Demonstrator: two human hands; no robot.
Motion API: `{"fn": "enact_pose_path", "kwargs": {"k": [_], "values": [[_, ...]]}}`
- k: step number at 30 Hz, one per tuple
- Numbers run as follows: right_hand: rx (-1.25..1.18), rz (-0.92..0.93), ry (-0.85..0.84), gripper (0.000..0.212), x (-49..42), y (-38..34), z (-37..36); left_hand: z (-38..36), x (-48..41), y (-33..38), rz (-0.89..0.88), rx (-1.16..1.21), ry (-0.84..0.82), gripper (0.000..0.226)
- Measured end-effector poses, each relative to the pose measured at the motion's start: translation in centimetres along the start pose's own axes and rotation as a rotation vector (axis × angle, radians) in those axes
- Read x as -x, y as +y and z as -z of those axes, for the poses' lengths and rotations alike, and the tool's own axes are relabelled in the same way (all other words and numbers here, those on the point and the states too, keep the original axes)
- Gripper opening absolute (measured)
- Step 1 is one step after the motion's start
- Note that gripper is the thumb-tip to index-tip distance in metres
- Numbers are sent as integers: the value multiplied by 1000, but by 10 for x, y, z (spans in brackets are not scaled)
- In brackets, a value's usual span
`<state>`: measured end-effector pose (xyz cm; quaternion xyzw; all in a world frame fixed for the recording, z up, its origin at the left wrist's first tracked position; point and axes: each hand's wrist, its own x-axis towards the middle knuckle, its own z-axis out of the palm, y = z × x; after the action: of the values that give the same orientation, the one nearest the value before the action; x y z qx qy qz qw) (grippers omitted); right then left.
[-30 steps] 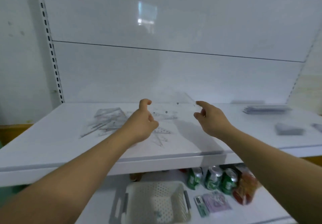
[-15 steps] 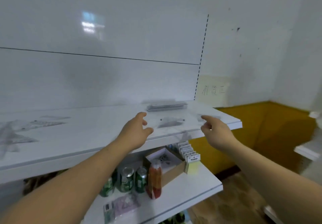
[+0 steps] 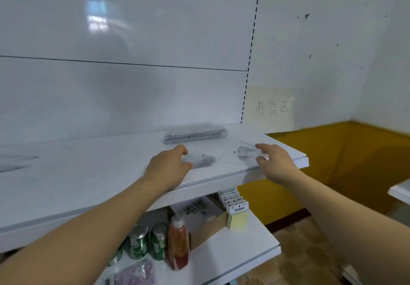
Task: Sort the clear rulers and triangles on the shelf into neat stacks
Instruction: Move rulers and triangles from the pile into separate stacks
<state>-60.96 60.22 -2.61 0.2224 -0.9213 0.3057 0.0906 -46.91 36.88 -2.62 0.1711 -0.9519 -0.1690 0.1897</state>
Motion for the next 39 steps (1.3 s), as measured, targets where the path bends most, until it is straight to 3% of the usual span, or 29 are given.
{"fn": "enact_pose_path", "kwargs": {"k": [4, 10, 18, 23, 34, 39], "values": [[73, 2, -58, 41, -43, 23, 1, -8, -12, 0, 18, -9, -36, 33], [179, 119, -319, 43, -81, 50, -1, -13, -16, -1, 72, 34, -37, 28], [148, 302, -273, 44, -100, 72, -5, -13, -8, 9, 209, 6, 34, 37], [144, 340, -371, 52, -100, 71, 6, -9, -5, 20, 287, -1, 14, 47], [194, 665, -500, 64, -65, -65, 1, 40, 47, 14, 473, -162, -160, 66], [173, 796, -579, 63, -30, -152, -29, 88, 104, -29, 556, -163, -101, 66]]}}
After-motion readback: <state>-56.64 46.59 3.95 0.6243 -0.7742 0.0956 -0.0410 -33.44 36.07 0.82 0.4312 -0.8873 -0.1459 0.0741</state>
